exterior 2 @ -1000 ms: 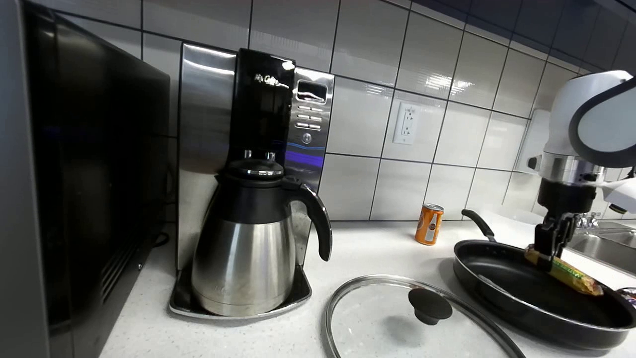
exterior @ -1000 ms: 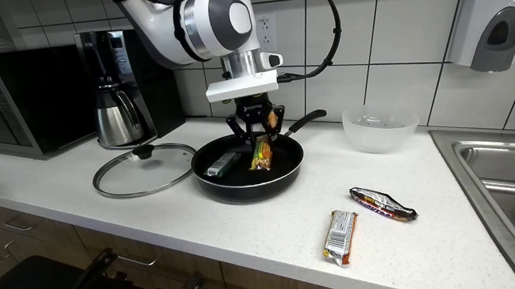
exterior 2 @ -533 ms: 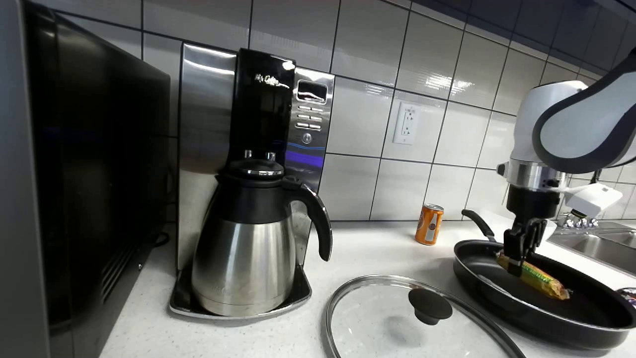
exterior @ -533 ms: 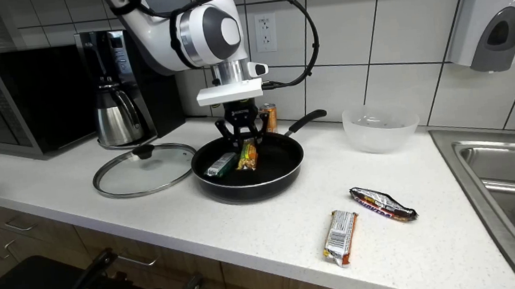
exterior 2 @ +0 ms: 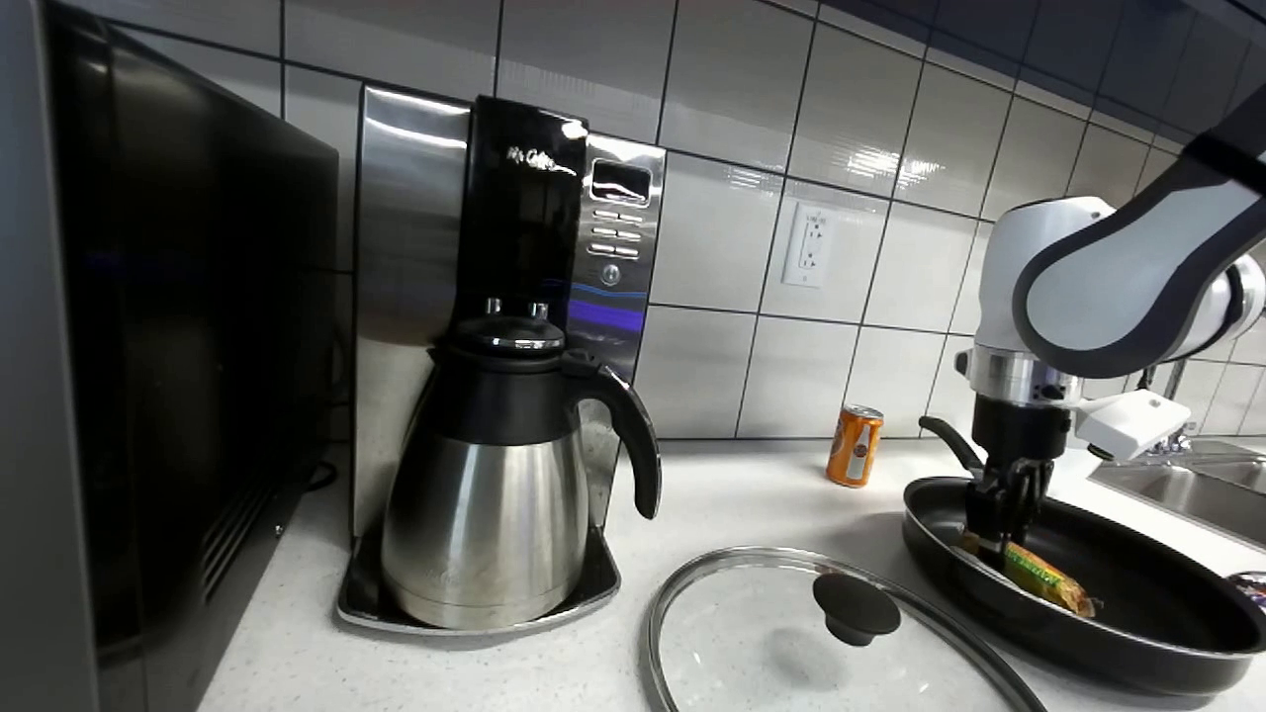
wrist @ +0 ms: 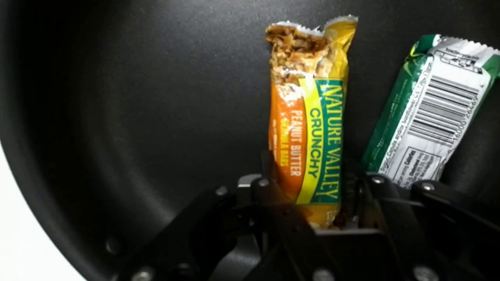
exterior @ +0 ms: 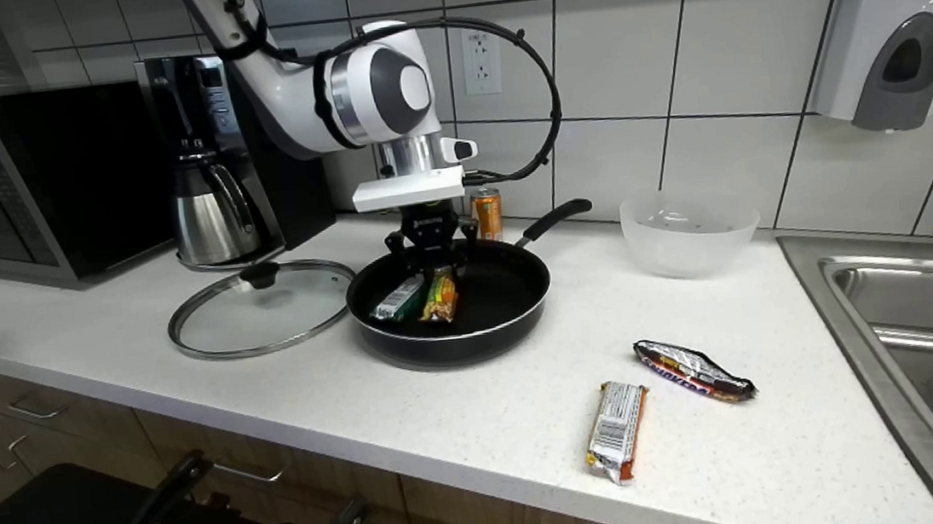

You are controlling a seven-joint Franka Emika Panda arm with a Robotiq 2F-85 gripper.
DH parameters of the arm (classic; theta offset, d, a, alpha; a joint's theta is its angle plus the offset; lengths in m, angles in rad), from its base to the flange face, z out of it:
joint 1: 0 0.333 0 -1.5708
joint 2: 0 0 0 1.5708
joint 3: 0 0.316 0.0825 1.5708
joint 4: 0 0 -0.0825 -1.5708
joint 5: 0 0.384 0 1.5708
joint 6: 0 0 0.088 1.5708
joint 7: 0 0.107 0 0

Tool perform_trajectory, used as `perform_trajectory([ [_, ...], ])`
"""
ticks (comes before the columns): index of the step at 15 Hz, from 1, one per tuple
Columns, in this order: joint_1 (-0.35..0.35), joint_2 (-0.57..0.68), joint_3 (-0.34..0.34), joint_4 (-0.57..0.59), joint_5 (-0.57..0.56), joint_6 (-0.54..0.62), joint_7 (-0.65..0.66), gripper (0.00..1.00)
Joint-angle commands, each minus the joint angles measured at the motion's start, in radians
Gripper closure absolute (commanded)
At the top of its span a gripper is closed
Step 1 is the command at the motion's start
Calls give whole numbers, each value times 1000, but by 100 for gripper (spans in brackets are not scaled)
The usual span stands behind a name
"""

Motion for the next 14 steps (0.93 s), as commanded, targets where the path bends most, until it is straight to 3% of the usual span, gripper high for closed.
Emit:
perform_trajectory([
  [1, 4, 29, 12, 50, 9, -38, 31, 84],
  [2, 5, 28, 13, 52, 11, -43, 30, 71],
  [3, 7, 24, 14, 52, 11, -45, 31, 34],
  [4, 7, 17, 15, 49, 12, -49, 30, 33],
  [9, -2, -30, 13, 19, 17, -70, 20, 0],
  [14, -20, -105, 2, -18, 28, -123, 14, 0],
])
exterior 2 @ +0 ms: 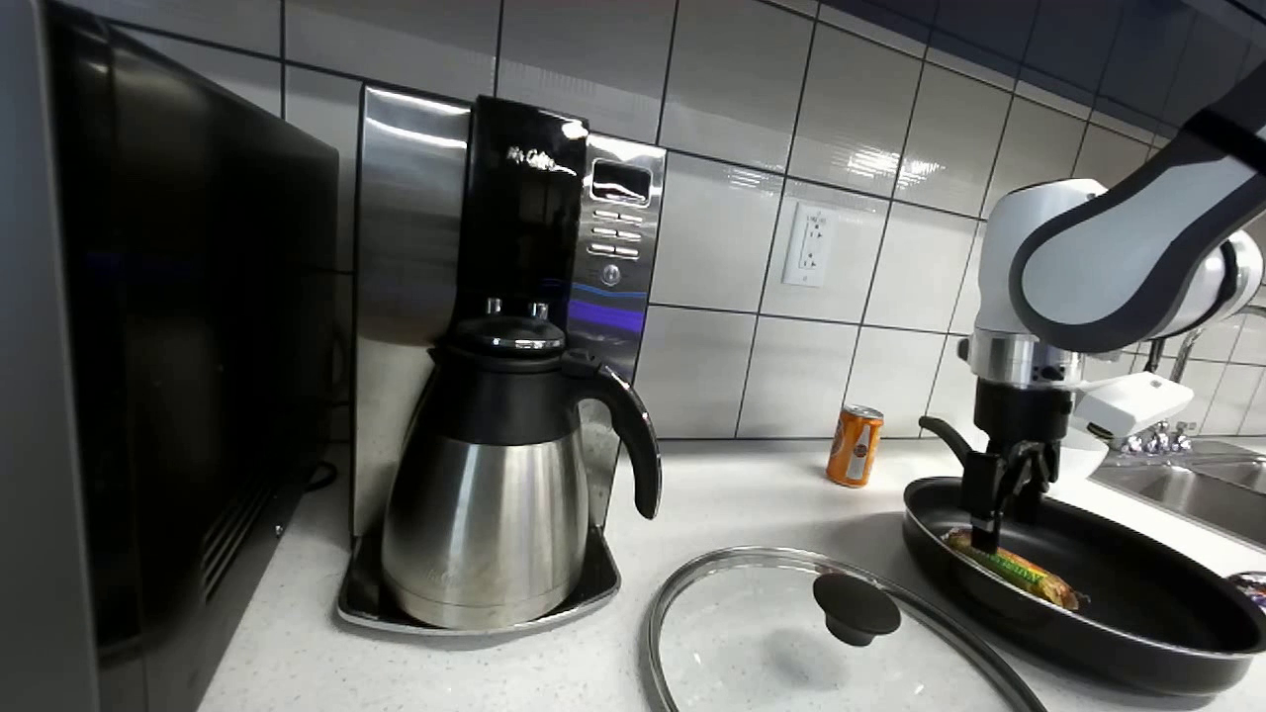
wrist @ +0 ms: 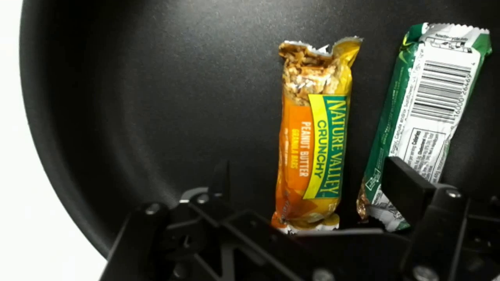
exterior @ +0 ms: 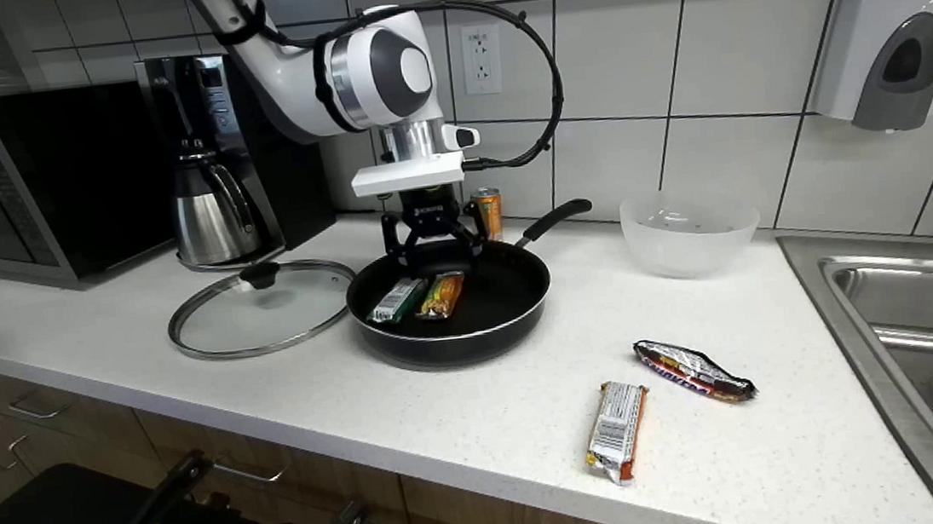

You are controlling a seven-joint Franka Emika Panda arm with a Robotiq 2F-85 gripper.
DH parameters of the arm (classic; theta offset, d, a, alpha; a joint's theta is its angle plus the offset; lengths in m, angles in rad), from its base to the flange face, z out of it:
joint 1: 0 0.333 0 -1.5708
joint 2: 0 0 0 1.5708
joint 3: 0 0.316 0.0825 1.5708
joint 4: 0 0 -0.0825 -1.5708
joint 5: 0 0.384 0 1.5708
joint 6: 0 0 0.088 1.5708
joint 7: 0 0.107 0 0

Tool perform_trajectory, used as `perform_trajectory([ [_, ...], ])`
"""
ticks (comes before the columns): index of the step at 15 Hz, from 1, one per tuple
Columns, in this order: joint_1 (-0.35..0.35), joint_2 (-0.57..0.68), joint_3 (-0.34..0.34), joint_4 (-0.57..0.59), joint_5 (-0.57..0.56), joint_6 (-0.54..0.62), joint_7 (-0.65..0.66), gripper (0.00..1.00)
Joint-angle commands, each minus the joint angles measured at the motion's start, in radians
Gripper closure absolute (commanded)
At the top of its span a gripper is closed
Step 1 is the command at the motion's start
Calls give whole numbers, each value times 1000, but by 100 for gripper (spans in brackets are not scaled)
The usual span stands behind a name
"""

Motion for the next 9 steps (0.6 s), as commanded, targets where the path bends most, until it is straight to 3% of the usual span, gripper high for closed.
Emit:
perform_trajectory([
  [1, -27, -101, 2, -52, 23, -69, -1, 0],
  [9, -86, -229, -52, -168, 32, -97, 11, 0],
])
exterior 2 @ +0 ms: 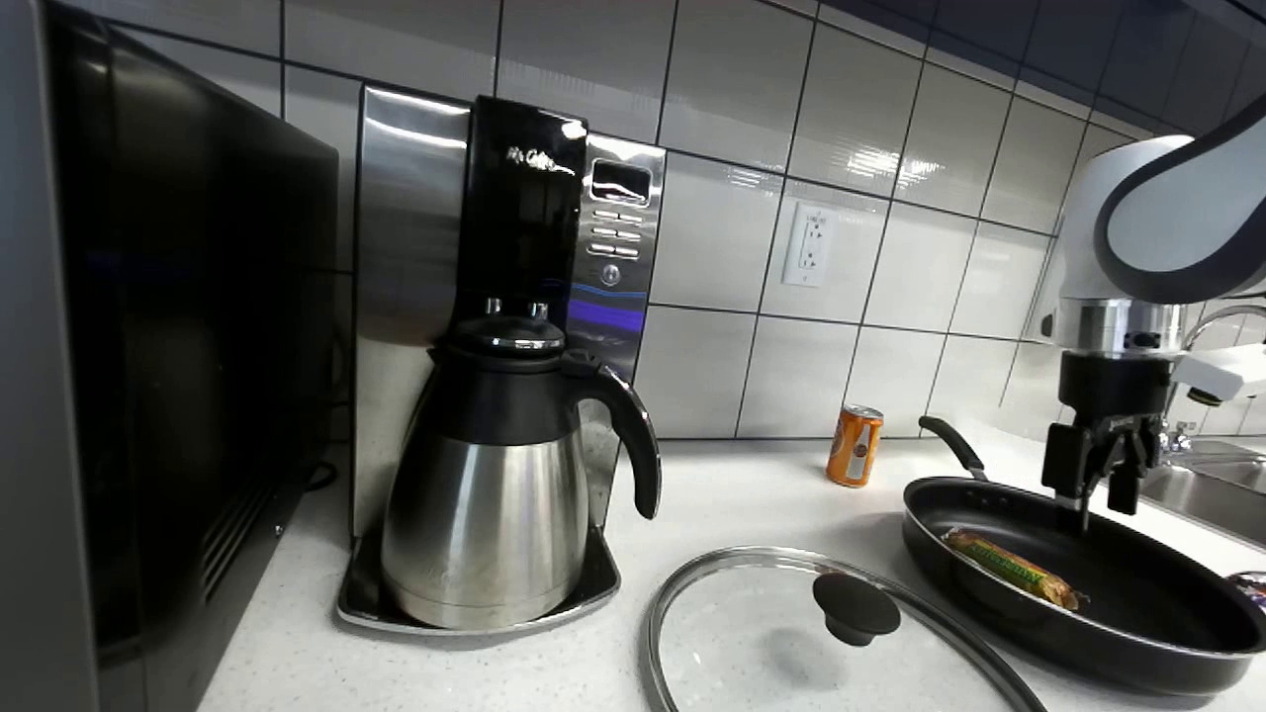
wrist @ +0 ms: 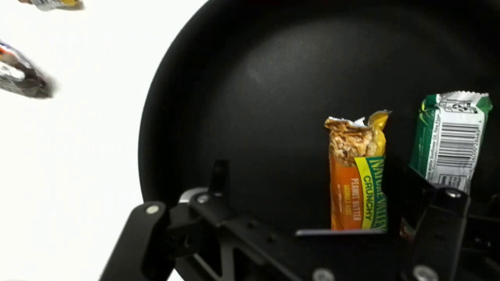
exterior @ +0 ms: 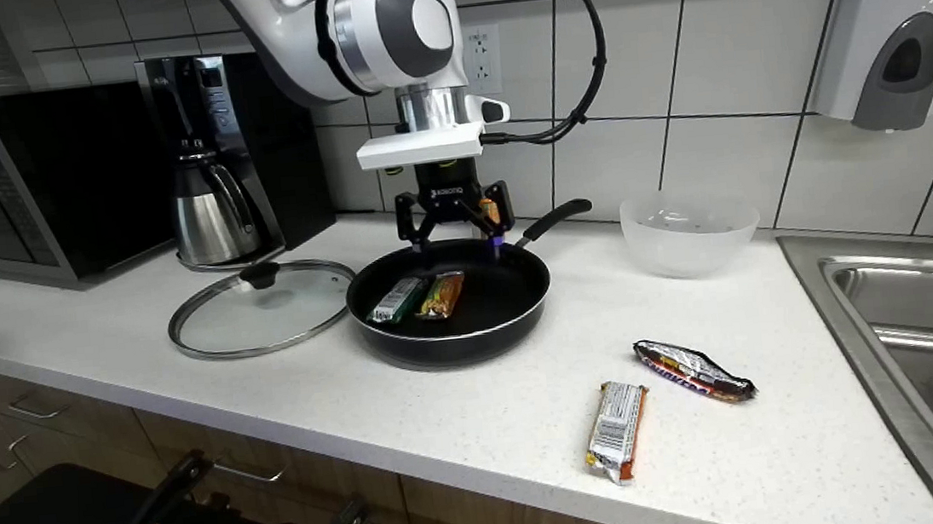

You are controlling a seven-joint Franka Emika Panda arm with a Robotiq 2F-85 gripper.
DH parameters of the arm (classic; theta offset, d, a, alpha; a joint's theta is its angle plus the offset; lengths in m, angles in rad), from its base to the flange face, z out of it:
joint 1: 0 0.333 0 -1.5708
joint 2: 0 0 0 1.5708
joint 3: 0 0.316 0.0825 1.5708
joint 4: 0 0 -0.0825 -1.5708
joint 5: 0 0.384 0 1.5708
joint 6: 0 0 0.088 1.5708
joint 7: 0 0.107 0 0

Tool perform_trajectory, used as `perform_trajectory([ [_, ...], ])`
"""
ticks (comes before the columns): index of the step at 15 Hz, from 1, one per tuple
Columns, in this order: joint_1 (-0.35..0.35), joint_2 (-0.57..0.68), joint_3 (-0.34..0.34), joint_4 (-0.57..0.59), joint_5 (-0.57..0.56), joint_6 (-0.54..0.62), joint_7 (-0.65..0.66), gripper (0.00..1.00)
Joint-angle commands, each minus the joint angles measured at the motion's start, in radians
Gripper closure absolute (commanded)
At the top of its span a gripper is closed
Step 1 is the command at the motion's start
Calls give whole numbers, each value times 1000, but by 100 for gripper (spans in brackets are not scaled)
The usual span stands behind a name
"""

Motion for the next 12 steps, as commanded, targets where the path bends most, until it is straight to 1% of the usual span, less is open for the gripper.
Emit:
perform_trajectory([
  [1, -35, -90, -22, -83, 15, -19, 10, 0],
  [7, -105, -154, -98, -166, 19, -2, 10, 0],
  [12, -167, -156, -162, -206, 14, 37, -6, 0],
])
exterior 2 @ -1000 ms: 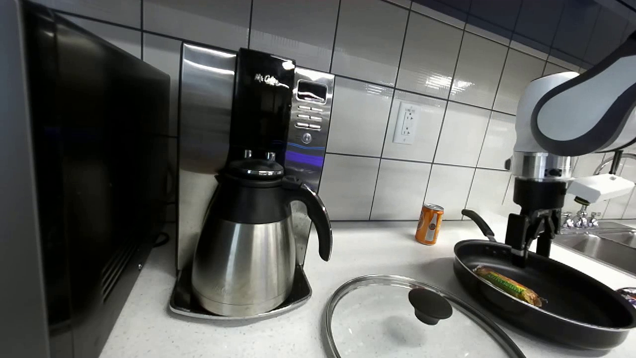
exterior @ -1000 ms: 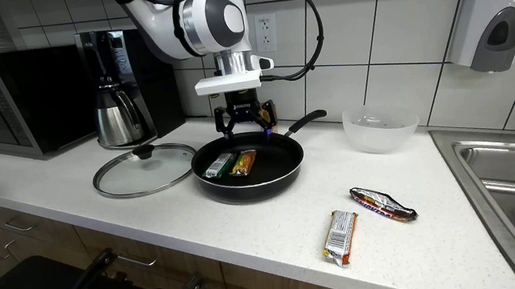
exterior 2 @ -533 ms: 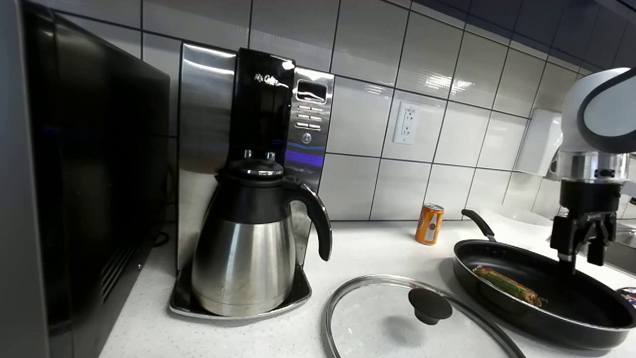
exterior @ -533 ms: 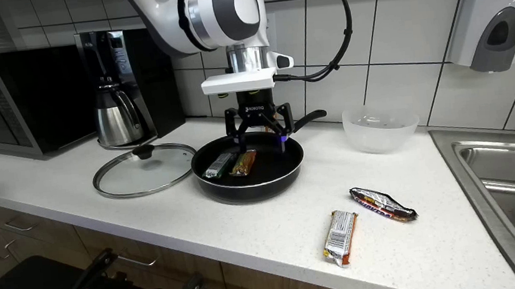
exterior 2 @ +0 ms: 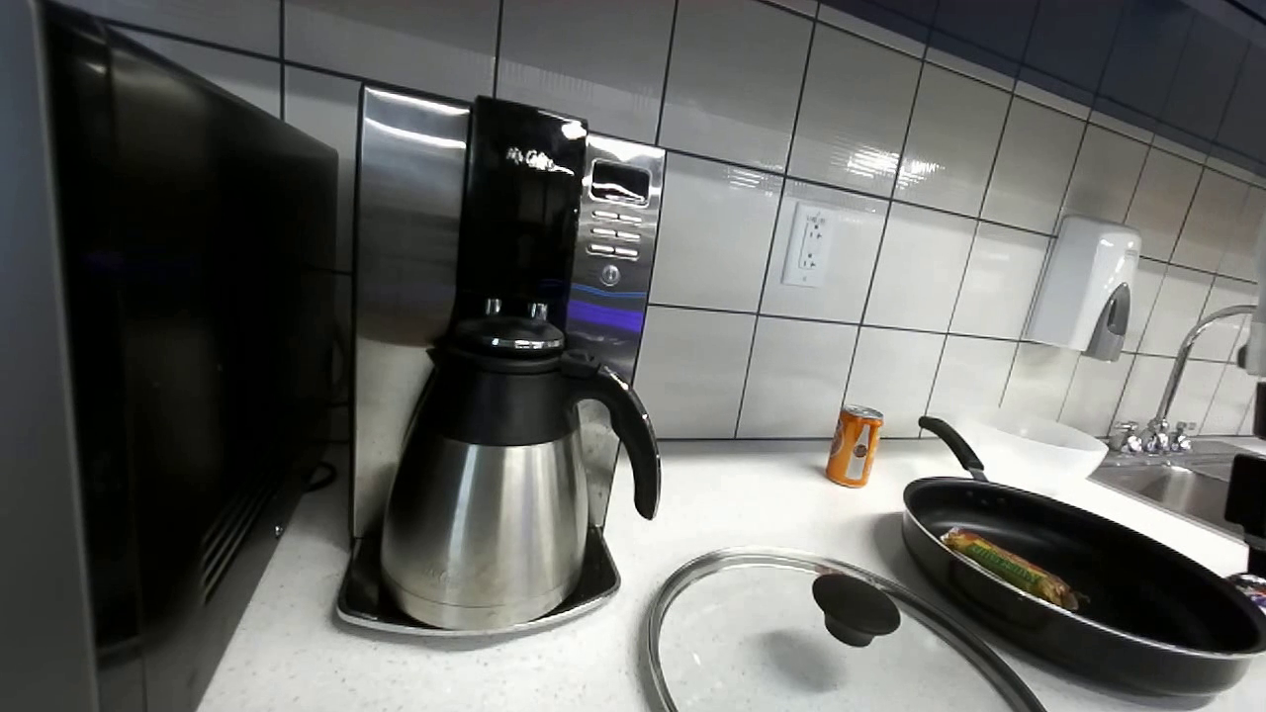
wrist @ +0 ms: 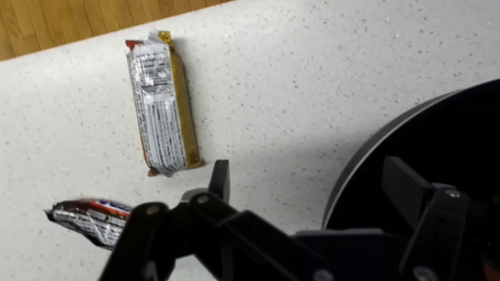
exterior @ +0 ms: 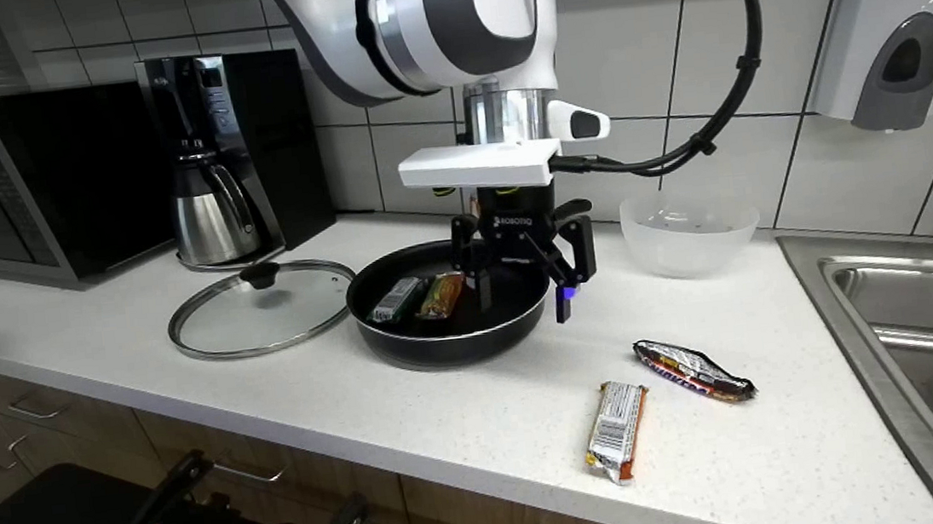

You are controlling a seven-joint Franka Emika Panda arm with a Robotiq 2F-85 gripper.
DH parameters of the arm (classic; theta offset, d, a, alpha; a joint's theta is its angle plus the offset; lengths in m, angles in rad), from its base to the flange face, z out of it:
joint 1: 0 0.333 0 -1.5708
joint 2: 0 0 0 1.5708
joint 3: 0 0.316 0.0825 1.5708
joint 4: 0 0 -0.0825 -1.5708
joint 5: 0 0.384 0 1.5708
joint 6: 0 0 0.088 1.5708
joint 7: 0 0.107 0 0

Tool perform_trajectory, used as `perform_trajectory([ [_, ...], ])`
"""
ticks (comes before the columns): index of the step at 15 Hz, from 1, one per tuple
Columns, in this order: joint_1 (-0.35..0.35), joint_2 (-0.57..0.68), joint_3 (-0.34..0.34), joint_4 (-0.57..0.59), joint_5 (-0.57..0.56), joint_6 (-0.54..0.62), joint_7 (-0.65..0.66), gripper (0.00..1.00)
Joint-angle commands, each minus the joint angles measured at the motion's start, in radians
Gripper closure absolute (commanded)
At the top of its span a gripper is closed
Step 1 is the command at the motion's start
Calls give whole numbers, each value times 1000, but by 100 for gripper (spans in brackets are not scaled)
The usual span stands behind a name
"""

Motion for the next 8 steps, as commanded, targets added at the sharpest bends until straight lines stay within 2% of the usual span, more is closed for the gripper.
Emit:
perform_trajectory([
  [1, -46, -29, -30, -48, 7, 38, -6, 0],
  [8, -111, 9, -85, -78, 21, 132, -33, 0],
])
